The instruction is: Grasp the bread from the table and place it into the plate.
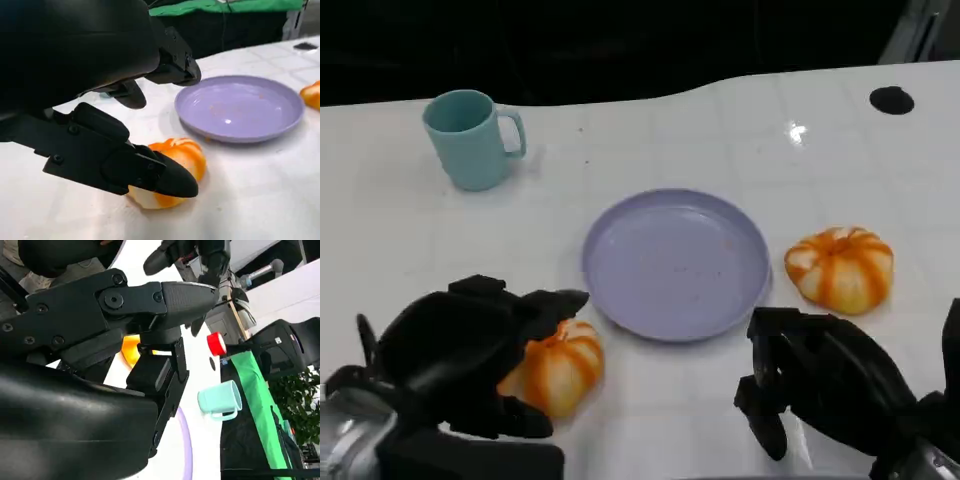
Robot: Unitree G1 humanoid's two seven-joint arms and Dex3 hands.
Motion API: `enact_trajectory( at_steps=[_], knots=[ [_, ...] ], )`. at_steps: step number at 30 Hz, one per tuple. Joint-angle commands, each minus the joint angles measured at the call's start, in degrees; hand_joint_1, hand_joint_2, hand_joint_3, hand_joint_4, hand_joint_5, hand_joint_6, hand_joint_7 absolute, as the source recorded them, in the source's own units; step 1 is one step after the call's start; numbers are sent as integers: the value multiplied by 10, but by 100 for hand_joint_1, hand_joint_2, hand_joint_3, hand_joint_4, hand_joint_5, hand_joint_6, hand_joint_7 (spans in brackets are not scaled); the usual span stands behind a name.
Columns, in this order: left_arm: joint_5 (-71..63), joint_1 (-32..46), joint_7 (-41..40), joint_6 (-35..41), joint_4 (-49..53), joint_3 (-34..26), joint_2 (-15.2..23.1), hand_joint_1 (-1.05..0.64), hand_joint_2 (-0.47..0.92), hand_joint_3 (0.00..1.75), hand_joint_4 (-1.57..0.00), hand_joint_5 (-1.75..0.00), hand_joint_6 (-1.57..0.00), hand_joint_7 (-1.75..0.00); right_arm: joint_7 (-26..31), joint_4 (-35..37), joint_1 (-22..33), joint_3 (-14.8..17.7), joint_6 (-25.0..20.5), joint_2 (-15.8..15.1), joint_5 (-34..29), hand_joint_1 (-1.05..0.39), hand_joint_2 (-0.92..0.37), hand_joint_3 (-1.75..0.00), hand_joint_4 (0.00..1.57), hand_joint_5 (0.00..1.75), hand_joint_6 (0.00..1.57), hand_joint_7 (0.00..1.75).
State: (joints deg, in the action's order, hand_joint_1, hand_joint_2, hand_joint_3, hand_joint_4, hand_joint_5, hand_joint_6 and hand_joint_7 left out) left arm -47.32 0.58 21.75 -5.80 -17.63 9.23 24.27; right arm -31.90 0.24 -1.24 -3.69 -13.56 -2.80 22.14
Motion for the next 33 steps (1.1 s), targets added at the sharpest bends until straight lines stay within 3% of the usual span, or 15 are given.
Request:
enact_trajectory(
  at_steps=[1, 9, 18, 20, 22, 24, 25, 26, 28, 30, 33],
  knots=[
    [-37, -38, -7, 27, 69, 41, 0, -80, 92, 6, -22, -40, -24, 0, 0, -9, 2, 6, -10, -9, 7, -93, -92, -35, 129, 159, 111, 152],
    [-79, -101, -33, 76, 193, 102, -22, -74, 92, 3, -25, -38, -28, -1, 5, -19, 6, 6, -15, -13, 1, -92, -92, -37, 129, 160, 111, 153],
    [-37, -141, -112, 63, 324, 121, -47, -59, 90, 0, -35, -42, -42, -5, 3, -23, 7, 7, -17, -15, 2, -93, -92, -36, 129, 162, 111, 154],
    [-16, -148, -146, 42, 361, 119, -51, -48, 91, 1, -46, -49, -54, -8, 3, -24, 8, 5, -15, -15, 0, -93, -92, -36, 129, 162, 111, 154],
    [1, -154, -181, 20, 394, 116, -50, -36, 92, 5, -61, -87, -82, -16, 3, -25, 9, 5, -15, -15, 0, -94, -92, -36, 129, 162, 111, 154],
    [12, -161, -224, -7, 428, 115, -44, -27, 92, 22, -86, -100, -111, -21, 4, -26, 9, 5, -16, -13, 2, -94, -92, -36, 129, 162, 111, 154],
    [13, -164, -243, -19, 443, 116, -39, -25, 89, 35, -90, -122, -117, -37, 5, -26, 9, 5, -18, -12, 3, -94, -92, -36, 129, 162, 111, 155],
    [13, -168, -259, -29, 455, 118, -34, -24, 85, 48, -88, -153, -101, -97, 6, -26, 8, 5, -18, -11, 3, -94, -92, -35, 129, 162, 111, 154],
    [8, -173, -285, -40, 469, 123, -25, -23, 84, 59, -88, -170, -80, -155, 7, -25, 8, 5, -16, -11, 1, -94, -92, -35, 129, 163, 111, 154],
    [0, -176, -296, -39, 468, 128, -16, -24, 84, 62, -88, -173, -74, -170, 7, -25, 7, 4, -14, -11, 0, -94, -92, -35, 129, 163, 111, 154],
    [-15, -175, -302, -28, 446, 135, -6, -25, 82, 63, -86, -175, -70, -170, 6, -23, 6, 5, -11, -10, 1, -94, -92, -35, 128, 162, 111, 154]
  ],
)
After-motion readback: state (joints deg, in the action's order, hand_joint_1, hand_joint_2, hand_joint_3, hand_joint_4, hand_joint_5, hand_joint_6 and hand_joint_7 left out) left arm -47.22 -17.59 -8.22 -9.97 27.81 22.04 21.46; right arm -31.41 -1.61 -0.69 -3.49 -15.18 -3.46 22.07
